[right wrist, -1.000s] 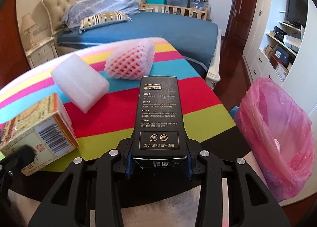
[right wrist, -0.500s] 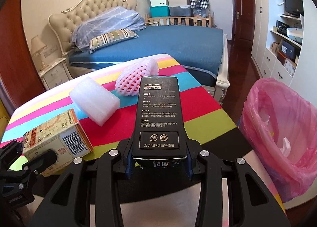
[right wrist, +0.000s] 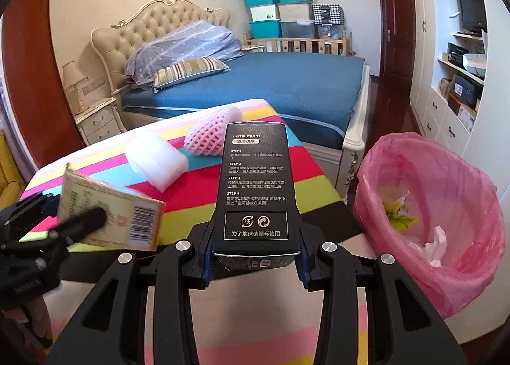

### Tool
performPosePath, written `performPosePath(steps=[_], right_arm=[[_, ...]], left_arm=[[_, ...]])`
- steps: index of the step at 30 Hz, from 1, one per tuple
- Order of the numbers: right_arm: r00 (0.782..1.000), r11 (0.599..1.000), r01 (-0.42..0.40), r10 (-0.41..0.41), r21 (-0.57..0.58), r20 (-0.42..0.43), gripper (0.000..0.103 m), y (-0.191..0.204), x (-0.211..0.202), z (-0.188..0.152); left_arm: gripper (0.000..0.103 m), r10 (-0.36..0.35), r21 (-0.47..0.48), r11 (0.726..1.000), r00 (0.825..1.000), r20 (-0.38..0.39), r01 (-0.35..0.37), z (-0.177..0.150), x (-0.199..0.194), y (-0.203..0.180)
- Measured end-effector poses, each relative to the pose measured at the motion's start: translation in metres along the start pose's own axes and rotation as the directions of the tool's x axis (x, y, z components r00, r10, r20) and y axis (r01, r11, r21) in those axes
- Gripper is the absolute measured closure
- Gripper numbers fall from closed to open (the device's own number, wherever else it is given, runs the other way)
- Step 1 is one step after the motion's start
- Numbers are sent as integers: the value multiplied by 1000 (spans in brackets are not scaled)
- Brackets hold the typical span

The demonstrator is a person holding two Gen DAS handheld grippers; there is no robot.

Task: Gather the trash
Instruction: 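Carry both boxes over the wastebasket and open both grippers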

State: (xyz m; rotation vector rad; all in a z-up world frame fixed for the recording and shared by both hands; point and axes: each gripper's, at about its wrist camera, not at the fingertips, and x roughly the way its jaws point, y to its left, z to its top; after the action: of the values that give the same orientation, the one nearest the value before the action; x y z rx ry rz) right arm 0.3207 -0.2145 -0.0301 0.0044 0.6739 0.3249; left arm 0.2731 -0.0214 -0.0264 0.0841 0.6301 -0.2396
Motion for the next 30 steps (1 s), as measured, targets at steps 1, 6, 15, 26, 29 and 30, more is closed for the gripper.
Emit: performPosePath(steps=[1,6,15,26,29,30], right_arm=[[1000,1000,-4,4,-1,-4,66,0,0,-2],[1000,1000,-21,21,6,-22,66,-1,6,-10],[999,1000,-31,31,5,-17,66,-7,-5,-15],[994,992,93,-96,81,42,66,-67,-42,-16],[985,982,155,-162,110,58,66,-93,-52,-15],[982,978,172,-180,115,60,66,-99,-54,-14]], left_arm=[[54,16,39,999,1000,-15,-16,-1,2,-6],[52,11,-3,1000,991,-135,-11,-18,25,-5],[55,-29,-30,999,996,-79,26,-10,21,-8],[55,-180,35,983,983,-46,181,34,43,-67],[55,-247,49,967,968,-42,249,54,60,-93],[55,-261,55,963,964,-40,263,60,65,-99]])
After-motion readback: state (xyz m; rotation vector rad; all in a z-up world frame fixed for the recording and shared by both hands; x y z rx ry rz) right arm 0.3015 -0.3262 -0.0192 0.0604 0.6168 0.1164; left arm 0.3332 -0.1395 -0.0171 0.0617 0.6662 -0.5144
